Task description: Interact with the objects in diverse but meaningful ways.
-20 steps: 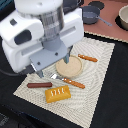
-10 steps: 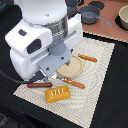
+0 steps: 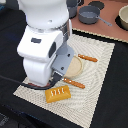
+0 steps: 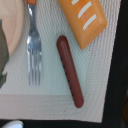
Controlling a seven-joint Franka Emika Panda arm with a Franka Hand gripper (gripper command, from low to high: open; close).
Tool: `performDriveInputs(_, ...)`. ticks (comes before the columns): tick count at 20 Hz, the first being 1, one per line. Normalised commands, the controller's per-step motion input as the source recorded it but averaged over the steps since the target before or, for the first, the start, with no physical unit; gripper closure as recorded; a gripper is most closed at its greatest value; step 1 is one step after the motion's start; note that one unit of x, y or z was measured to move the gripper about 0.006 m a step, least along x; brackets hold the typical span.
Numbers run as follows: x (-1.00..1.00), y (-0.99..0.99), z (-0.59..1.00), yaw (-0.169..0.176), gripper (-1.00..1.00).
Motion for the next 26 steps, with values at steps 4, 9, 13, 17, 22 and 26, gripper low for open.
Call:
performDriveInputs(4,0.28,-0.24,0.02,0.14,-1.0)
performDriveInputs(9,0.4,-0.31,0.01,0.099,-1.0)
performDriveInputs(13,0.58,-0.41,0.01,0.01,-1.0)
performDriveInputs(17,0.58,-0.4,-0.01,0.0,-1.0)
performDriveInputs(22,0.56,-0.31,-0.05,0.0,-1.0)
performDriveInputs(26,0.35,-0.15,-0.15,0.0,-1.0)
